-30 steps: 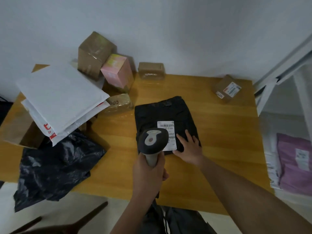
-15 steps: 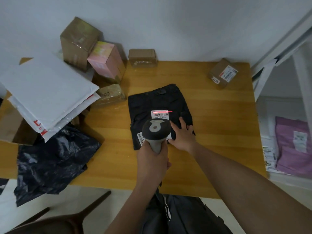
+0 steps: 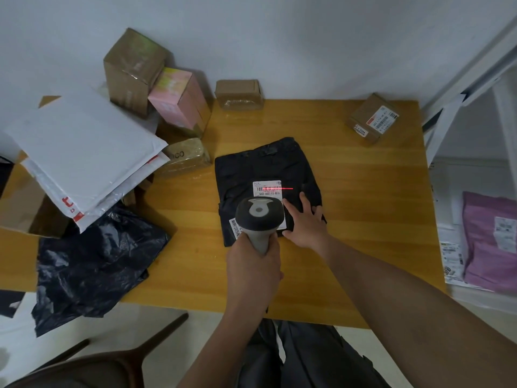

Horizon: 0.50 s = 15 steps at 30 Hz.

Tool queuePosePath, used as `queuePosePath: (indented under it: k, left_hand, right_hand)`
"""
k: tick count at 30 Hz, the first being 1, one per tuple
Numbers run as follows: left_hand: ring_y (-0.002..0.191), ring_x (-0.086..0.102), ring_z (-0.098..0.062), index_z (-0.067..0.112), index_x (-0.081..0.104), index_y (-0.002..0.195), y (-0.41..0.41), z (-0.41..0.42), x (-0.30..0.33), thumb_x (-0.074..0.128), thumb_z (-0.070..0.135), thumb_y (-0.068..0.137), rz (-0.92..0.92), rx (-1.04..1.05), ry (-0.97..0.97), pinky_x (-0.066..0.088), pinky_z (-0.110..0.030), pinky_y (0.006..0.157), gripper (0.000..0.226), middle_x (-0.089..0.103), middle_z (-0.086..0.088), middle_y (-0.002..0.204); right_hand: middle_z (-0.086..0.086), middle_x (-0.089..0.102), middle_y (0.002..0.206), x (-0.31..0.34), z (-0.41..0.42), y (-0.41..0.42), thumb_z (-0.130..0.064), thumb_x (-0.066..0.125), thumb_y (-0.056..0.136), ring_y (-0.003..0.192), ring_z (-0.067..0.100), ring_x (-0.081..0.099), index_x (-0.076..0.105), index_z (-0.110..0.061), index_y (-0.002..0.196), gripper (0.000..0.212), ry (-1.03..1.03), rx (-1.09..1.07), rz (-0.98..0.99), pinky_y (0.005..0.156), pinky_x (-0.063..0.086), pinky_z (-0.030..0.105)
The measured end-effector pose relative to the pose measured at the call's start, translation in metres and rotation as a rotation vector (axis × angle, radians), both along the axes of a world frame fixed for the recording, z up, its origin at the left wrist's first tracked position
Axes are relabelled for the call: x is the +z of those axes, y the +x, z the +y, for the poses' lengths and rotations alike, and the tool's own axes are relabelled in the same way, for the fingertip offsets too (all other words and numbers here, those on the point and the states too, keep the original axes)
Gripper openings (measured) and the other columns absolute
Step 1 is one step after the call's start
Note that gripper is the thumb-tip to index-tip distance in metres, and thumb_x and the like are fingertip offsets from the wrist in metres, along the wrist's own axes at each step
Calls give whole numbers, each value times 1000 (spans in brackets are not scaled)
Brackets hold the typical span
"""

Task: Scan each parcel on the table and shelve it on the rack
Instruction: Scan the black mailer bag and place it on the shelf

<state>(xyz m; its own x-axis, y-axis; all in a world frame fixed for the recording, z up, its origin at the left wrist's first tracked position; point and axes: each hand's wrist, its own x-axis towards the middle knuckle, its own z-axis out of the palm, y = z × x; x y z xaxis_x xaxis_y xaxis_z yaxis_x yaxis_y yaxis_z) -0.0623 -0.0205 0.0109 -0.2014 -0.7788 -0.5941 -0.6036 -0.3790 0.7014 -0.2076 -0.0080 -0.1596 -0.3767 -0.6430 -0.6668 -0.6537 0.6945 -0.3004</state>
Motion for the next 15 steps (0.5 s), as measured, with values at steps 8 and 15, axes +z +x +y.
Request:
queuePosePath:
  k: [8, 15]
  left_hand:
    - [48, 64, -16, 6, 55, 81, 4, 3, 6, 57, 29, 97, -22, -15, -30, 45, -18, 43, 28, 63, -9, 62]
    - [52, 65, -20, 8, 54, 78, 5, 6, 11, 58, 29, 96, -30, -25, -74, 41, -14, 41, 28, 62, -7, 60]
  right_hand:
    - [-3, -21, 160, 0, 0, 0, -38, 64, 91, 145, 42, -2, 3, -45, 153, 87, 0, 7, 2, 114, 29, 55]
    - [-3, -20, 160, -3, 1, -1, -38, 64, 90, 144, 42, -1, 3, -45, 153, 88, -4, 14, 7, 113, 30, 55]
